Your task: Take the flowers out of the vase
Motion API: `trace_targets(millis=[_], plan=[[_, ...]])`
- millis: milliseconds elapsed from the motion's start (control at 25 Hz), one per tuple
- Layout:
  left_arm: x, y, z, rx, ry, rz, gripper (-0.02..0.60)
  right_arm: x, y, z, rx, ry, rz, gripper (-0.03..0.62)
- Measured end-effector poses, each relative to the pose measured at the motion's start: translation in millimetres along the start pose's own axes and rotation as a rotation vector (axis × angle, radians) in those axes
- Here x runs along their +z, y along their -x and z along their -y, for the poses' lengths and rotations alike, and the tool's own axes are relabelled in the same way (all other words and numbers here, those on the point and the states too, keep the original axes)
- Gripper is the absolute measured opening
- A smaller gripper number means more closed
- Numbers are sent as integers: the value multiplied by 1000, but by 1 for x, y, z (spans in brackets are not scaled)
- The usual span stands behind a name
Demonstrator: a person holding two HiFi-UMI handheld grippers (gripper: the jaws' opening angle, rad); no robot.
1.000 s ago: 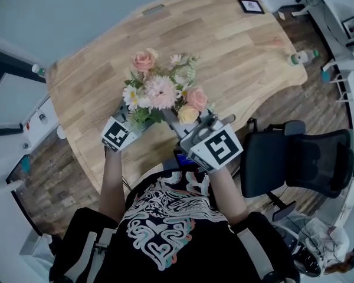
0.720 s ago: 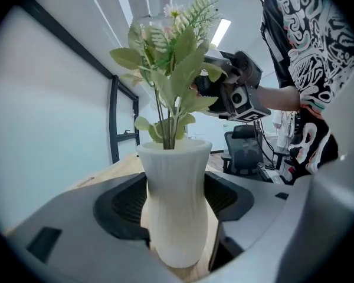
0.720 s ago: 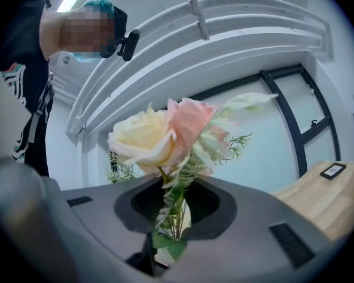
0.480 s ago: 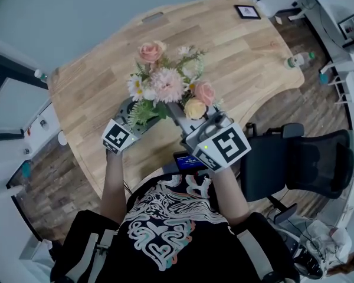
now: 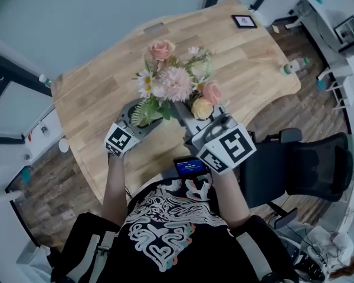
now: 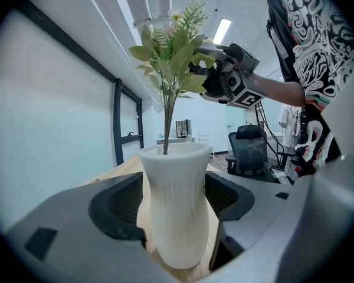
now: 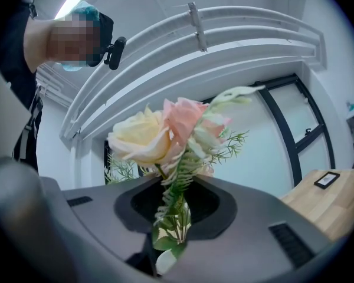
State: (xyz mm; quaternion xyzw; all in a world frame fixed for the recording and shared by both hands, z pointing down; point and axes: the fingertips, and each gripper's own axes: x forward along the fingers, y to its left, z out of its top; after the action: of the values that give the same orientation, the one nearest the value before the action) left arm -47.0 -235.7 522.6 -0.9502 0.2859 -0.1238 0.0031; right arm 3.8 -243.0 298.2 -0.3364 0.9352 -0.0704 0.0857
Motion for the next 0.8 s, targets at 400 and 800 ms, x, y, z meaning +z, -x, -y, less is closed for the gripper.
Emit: trace_targets(millis=[400,800], plan=[[-8,7,1,34,51,7,314,24,13,-10,16,-15,55,92],[4,20,-2,91,75,66,314,51,25,-20,35,-35,117,93]])
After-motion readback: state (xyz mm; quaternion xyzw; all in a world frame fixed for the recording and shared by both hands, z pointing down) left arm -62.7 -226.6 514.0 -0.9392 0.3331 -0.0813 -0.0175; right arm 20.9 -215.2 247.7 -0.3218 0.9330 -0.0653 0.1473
